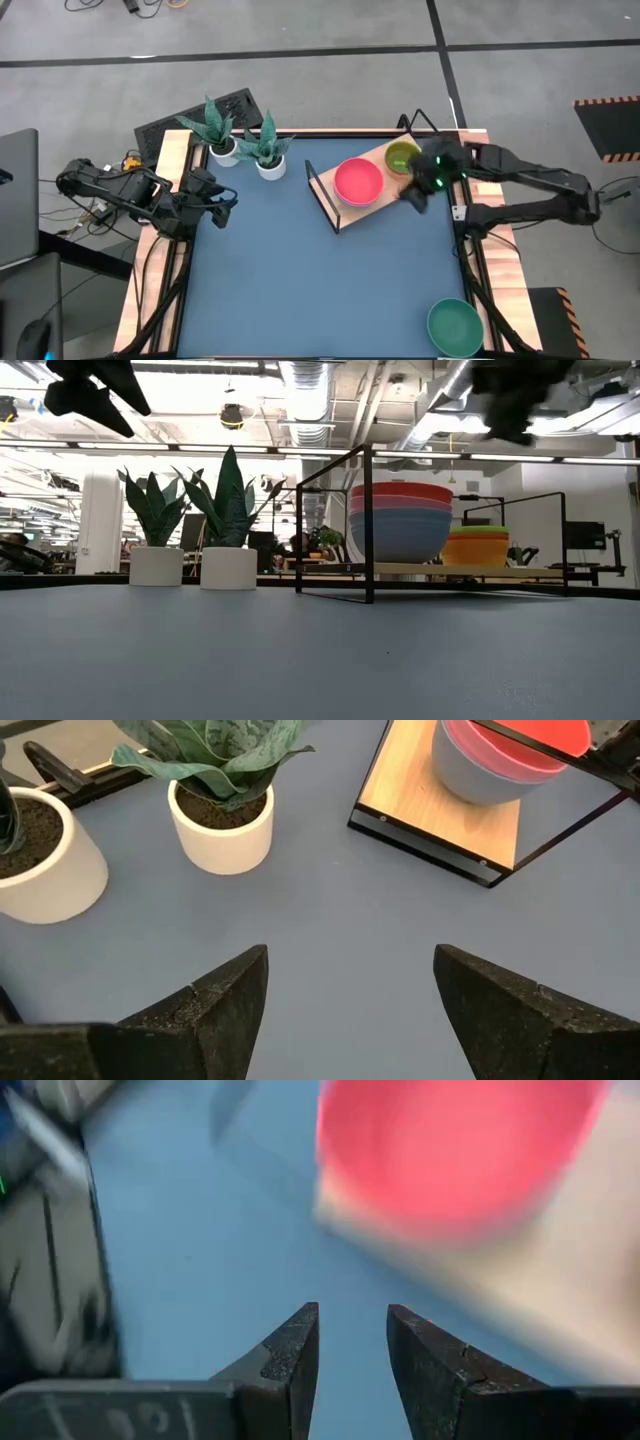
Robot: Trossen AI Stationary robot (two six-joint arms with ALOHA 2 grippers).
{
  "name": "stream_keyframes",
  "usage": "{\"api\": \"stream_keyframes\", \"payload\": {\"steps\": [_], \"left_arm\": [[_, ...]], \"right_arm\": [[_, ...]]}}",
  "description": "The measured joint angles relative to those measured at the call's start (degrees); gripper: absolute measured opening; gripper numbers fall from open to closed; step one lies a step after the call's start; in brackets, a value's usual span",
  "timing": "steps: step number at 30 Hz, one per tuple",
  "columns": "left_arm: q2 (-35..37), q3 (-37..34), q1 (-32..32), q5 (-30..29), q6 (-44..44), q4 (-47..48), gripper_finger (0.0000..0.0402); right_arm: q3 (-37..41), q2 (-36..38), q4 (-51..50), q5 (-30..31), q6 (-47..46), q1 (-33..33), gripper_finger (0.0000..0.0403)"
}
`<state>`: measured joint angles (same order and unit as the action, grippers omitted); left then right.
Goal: Place and stack bowls onto a shelf
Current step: Stack the large green bowl on top of the large orange bowl on the shelf
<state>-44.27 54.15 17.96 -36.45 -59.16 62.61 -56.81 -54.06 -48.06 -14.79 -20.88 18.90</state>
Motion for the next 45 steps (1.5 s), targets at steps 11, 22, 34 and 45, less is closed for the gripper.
{"api": "stream_keyframes", "payload": {"steps": [11,22,34,45], "left_arm": [[0.0,0.0,0.0,0.2,0.4,0.0,0.0269],[0.0,0.0,0.0,0.1,0.4,0.0,0.0269],[0.0,0.0,0.0,0.1,0.2,0.0,0.0269],[0.0,0.0,0.0,0.1,0.2,0.0,0.0269]], "right_arm": [[-0.8,0.8,-24.3,5.5,-31.2,-38.1,0.0145],[0.2,-9.9,-19.0,11.9,-45.6,-64.8,0.0159],[0.2,-23.9,-10.7,8.9,-42.8,-70.0,0.0284],[0.2,-33.1,-9.8,7.0,-34.2,-71.5,0.0286]]}}
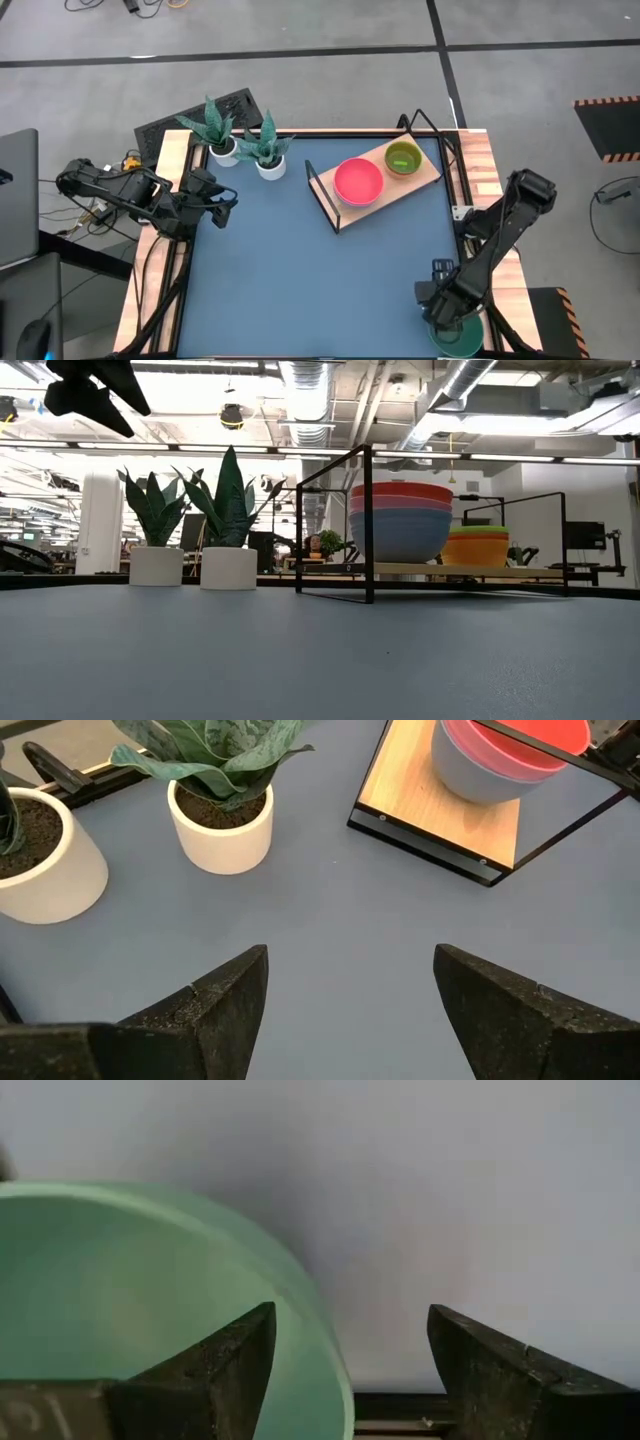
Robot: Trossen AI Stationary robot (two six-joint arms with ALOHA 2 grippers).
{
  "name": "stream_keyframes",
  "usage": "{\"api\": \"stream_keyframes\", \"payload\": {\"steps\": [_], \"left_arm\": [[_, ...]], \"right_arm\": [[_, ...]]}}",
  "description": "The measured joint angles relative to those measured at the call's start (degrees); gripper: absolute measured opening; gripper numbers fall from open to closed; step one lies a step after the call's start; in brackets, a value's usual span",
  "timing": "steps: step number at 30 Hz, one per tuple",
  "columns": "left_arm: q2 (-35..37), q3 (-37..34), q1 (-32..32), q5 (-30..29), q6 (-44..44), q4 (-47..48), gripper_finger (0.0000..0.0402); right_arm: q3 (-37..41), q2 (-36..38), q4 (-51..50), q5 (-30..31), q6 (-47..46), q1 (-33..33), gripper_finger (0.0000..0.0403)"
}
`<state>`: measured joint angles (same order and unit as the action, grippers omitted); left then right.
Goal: Place and stack bowls onto a shelf
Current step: Stack the large green bowl on top of the large orange bowl on the shelf
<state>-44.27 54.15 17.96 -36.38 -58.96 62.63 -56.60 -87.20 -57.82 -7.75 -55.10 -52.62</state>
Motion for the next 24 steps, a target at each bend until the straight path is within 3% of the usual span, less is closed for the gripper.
{"api": "stream_keyframes", "payload": {"steps": [4,7,10,14,19,24], "left_arm": [[0.0,0.0,0.0,0.2,0.0,0.0,0.0269],[0.0,0.0,0.0,1.0,0.4,0.0,0.0269],[0.0,0.0,0.0,1.2,0.8,0.0,0.0269],[0.0,0.0,0.0,1.1,0.9,0.0,0.0269],[0.0,0.0,0.0,1.2,0.9,0.0,0.0269],[0.0,0.0,0.0,1.2,0.9,0.1,0.0269]], "right_arm": [[0.0,-2.8,0.4,0.1,1.3,0.0,0.0277],[0.0,-3.1,0.3,0.1,1.6,0.2,0.0239],[0.0,-2.5,0.3,0.0,1.2,0.4,0.0163],[0.0,-1.1,0.1,-1.4,1.1,1.5,0.0031],[-0.8,1.8,-0.2,-1.3,0.4,5.7,0.0026],[-8.0,5.6,-4.6,2.3,4.7,13.8,0.0026]]}}
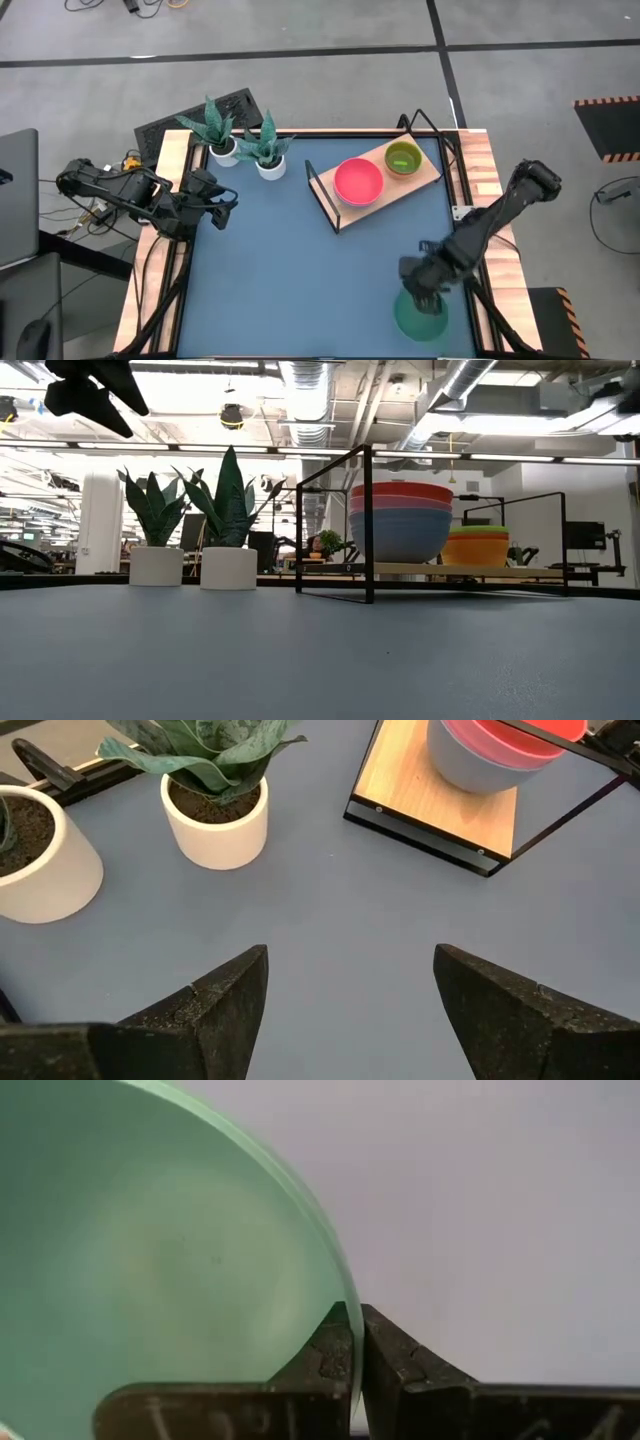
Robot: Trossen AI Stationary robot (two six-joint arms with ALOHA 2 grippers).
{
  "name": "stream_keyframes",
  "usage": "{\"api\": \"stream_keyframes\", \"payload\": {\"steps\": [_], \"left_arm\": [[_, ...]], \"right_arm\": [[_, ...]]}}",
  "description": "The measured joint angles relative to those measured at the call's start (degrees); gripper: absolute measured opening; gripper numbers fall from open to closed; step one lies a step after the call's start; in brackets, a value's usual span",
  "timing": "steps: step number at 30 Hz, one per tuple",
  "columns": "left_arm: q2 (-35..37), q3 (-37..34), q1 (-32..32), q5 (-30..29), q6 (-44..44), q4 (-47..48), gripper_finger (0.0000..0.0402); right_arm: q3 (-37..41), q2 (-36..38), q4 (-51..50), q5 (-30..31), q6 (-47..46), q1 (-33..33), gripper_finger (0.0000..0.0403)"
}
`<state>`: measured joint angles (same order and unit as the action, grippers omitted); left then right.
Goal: Place and stack bowls onto a shelf
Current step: Stack the large green bowl on top of the large orange bowl on the shelf
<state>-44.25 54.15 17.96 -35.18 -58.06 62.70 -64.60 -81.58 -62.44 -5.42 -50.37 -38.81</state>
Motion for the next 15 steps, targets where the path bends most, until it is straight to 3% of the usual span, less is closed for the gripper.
{"api": "stream_keyframes", "payload": {"steps": [7,15], "left_arm": [[0.0,0.0,0.0,0.0,0.0,0.0,0.0269],[0.0,0.0,0.0,0.4,0.0,0.0,0.0269]], "right_arm": [[-16.0,3.9,-9.7,11.7,6.0,18.4,0.0026],[-29.0,1.1,-10.6,10.2,22.2,45.2,0.0026]]}}
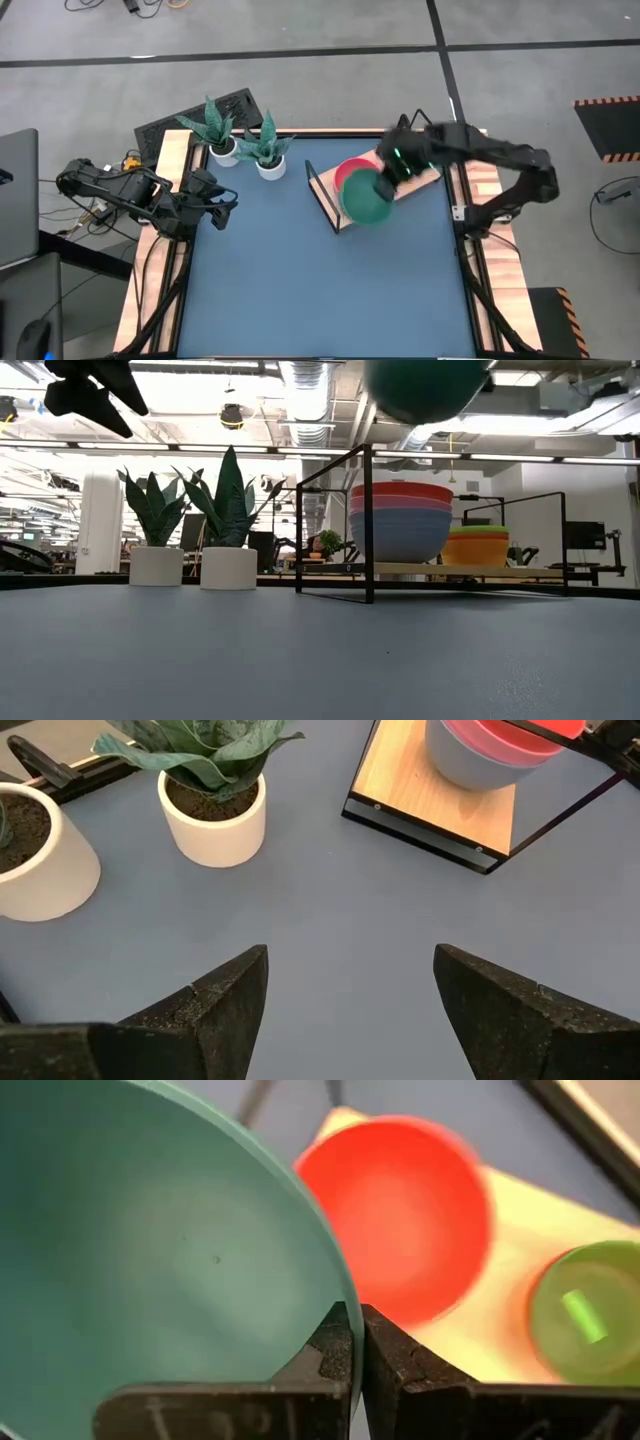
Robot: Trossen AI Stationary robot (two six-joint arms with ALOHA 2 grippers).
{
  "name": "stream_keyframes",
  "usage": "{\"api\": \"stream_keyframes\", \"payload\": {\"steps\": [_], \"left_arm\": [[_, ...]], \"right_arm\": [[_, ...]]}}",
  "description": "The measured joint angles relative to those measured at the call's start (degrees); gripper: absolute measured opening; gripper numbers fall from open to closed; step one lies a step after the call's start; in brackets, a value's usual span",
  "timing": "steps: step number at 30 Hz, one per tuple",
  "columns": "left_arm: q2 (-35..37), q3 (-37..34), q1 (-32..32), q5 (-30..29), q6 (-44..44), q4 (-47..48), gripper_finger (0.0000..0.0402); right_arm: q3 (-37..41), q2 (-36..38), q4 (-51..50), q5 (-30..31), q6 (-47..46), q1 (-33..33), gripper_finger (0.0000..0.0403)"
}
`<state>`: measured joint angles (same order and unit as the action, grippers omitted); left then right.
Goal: Place and stack bowls onto a shelf
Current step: Stack the large green bowl on top of the large orange bowl on the shelf
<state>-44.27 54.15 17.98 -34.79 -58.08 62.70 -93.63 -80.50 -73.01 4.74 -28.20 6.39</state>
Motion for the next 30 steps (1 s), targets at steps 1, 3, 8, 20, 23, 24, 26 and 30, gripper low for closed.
{"api": "stream_keyframes", "payload": {"steps": [1,3,8,20,23,24,26,30], "left_arm": [[0.0,0.0,0.0,0.0,0.0,0.0,0.0269],[0.0,0.0,0.0,0.0,0.0,0.0,0.0269],[0.0,0.0,0.0,0.3,-0.4,0.0,0.0269],[0.0,0.0,0.0,1.1,-1.1,0.0,0.0269],[0.0,0.0,0.0,1.1,-1.1,0.0,0.0269],[0.0,0.0,0.0,1.1,-1.1,0.0,0.0269],[0.0,0.0,0.0,1.1,-1.0,0.0,0.0269],[0.0,0.0,0.0,1.1,-1.0,0.3,0.0269]], "right_arm": [[-0.7,-1.1,0.1,-1.1,1.8,3.0,0.0026],[-2.1,-3.7,0.0,-3.9,4.9,8.2,0.0026],[-4.7,-10.3,-1.5,-11.8,9.6,17.2,0.0026],[-5.1,-17.5,-6.6,-10.9,18.7,23.1,0.0026],[-5.1,-18.9,-6.6,-10.7,19.8,23.9,0.0026],[-5.1,-19.5,-6.6,-10.7,20.3,24.1,0.0026],[-5.1,-20.5,-6.6,-10.7,21.5,24.1,0.0026],[-5.1,-22.1,-6.4,-10.7,22.8,24.1,0.0026]]}}
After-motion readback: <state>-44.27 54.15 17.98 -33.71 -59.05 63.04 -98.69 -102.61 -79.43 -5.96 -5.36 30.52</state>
